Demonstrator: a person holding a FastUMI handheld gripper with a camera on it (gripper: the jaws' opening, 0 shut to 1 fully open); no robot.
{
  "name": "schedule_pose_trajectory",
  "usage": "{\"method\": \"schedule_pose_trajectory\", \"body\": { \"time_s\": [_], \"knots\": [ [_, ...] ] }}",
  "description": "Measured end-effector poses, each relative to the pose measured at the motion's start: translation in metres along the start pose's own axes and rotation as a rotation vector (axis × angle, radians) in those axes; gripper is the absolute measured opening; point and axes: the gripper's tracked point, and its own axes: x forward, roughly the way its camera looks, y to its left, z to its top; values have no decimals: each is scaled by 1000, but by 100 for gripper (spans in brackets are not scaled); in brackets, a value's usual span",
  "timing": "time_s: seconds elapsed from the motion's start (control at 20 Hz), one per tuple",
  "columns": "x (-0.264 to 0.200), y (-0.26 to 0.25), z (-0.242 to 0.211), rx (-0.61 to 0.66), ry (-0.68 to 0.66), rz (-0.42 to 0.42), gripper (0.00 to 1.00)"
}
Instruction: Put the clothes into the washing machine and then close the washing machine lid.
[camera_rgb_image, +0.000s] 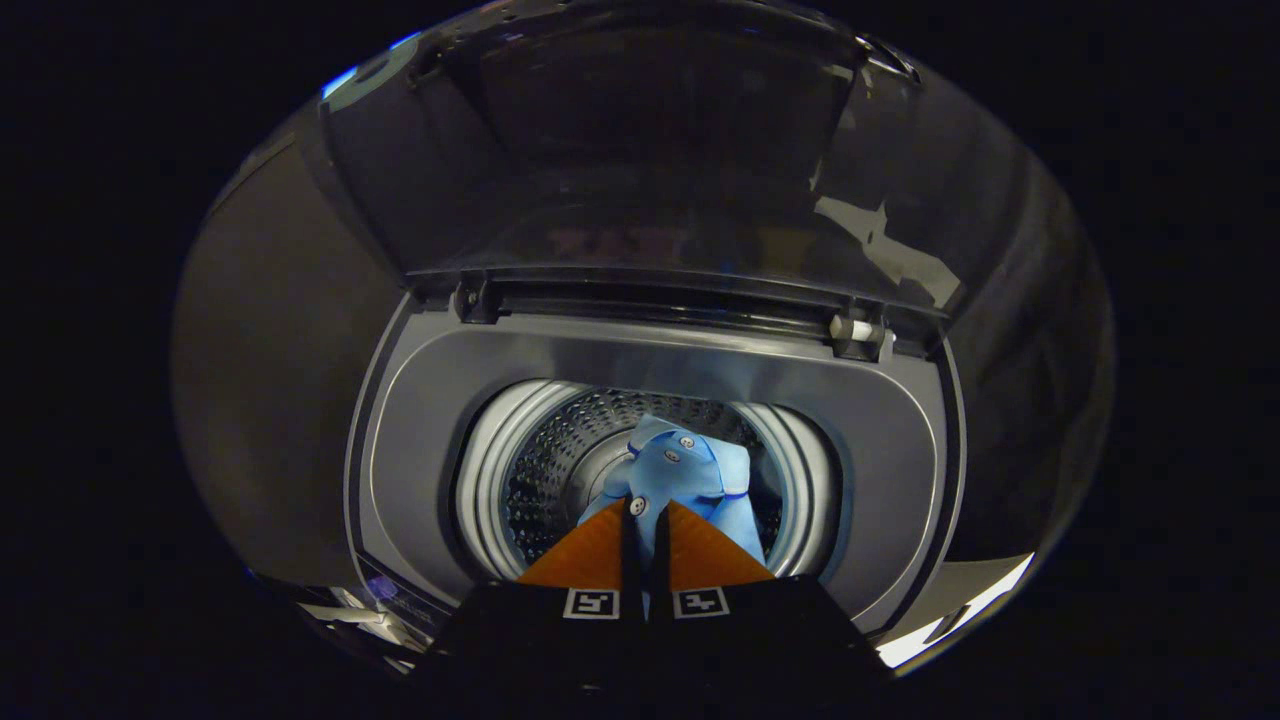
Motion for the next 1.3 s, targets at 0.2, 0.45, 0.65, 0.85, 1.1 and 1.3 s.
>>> {"method": "schedule_pose_trajectory", "body": {
  "time_s": [0.2,0.45,0.65,0.85,1.1,1.3],
  "knots": [
    [1,2,-5,22,1,7,5],
    [3,-3,-9,11,11,-6,5],
    [4,1,-15,62,39,27,6],
    [6,4,-16,167,62,78,24],
    [0,14,8,137,-54,121,83],
    [-10,9,13,137,-84,101,99]
  ]
}}
